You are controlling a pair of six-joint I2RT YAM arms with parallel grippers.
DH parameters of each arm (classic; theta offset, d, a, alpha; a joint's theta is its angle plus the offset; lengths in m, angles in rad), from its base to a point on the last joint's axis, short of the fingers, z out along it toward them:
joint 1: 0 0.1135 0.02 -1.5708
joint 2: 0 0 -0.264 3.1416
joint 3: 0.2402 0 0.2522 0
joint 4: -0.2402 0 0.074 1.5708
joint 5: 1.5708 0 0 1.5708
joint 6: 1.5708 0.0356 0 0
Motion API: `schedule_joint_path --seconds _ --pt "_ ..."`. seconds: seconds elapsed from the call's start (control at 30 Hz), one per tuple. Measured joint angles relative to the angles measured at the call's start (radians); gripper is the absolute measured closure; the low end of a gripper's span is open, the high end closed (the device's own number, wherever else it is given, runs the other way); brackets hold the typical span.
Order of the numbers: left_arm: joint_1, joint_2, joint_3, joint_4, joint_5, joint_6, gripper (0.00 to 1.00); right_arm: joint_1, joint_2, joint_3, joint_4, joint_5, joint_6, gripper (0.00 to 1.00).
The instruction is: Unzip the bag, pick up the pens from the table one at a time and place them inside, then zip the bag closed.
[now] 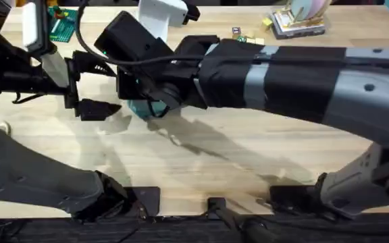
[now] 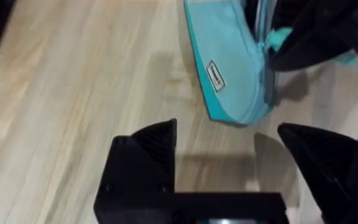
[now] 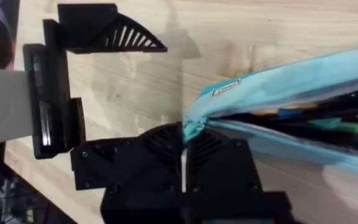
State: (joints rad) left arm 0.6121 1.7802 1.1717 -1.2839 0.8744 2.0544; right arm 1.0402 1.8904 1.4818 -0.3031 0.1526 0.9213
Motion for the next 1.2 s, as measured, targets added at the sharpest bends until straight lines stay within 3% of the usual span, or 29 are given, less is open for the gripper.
schedule_joint_path --seconds 0.33,0.67,1.03,1.2 --pt "0.000 0.000 0.000 -0.048 0.070 -0.014 0.008 -0.020 0.000 0.000 0.000 -0.025 -0.013 0.969" --pt "-0.009 0.000 0.000 -0.048 0.075 -0.147 0.008 -0.048 0.000 0.000 0.001 -0.042 -0.014 0.969" --pt "-0.138 0.000 0.000 -0.045 0.011 -0.182 0.007 -0.084 0.000 0.000 0.003 -0.044 -0.014 0.969" --pt "-0.174 0.000 0.000 0.039 -0.006 -0.251 0.006 -0.101 0.000 0.000 0.003 -0.073 -0.014 0.969"
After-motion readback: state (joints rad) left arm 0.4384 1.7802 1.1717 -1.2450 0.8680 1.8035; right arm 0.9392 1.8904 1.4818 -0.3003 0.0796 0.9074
